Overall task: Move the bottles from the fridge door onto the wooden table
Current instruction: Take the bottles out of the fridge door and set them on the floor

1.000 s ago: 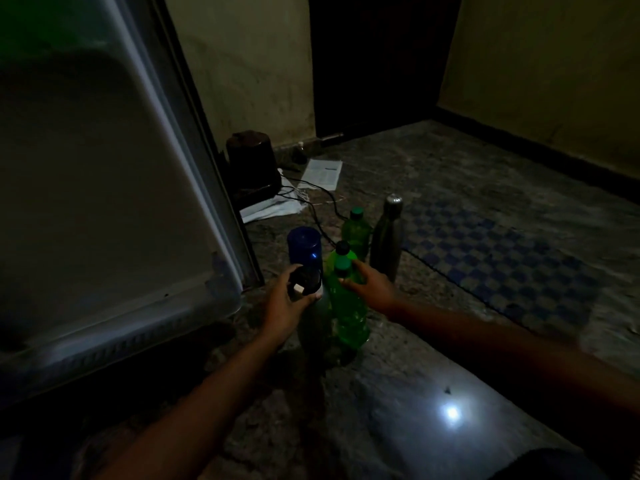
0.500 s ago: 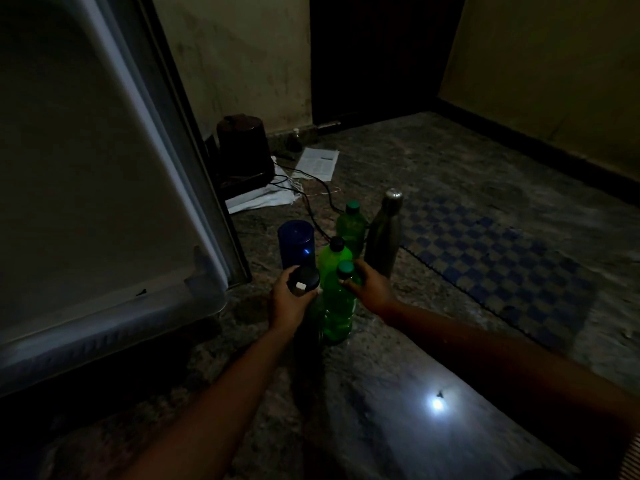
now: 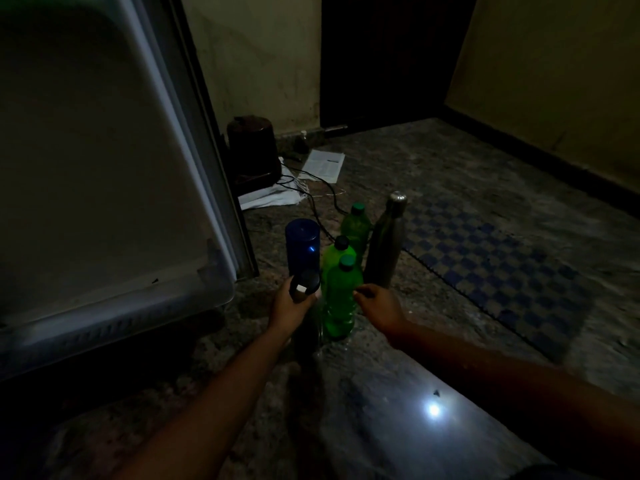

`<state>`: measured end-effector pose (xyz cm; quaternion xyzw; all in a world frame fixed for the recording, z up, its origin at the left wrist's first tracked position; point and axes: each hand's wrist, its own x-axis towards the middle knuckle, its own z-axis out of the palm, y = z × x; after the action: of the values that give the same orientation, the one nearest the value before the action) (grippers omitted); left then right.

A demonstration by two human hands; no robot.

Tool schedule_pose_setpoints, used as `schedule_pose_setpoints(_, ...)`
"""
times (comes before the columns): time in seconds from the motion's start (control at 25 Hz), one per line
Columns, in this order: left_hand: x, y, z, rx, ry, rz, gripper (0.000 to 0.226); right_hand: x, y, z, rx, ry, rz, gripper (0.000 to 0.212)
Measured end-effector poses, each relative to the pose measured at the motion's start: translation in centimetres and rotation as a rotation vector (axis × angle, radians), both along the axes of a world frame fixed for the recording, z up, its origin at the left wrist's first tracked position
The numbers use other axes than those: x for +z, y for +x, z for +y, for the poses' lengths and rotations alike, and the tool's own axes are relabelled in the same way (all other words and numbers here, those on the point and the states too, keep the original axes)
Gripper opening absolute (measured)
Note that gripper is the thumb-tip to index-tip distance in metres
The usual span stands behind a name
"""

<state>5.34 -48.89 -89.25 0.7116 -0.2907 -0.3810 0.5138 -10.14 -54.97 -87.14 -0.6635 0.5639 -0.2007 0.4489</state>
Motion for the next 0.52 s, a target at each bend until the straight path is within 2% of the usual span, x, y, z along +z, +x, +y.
schedule_pose_setpoints(0.12, 1.8, -0.4, 2.4, 0.053, -0.009, 0.076, 0.051, 0.8, 1.1, 2.4, 0.08, 0.09, -0.081, 0.03)
schedule_pose_setpoints(0.28, 5.1, 1.4, 9.6, 0.267, -0.169, 0.074, 0.032, 2.8, 4.9, 6.6, 0.285, 0.161, -0.22, 0.026)
schedule_pose_setpoints(0.52, 10.5, 7.5, 18.7, 0.606, -0.373, -0.025, 0.034, 9.2, 15.0, 11.8, 0.565, 0.173, -0.386, 0.03)
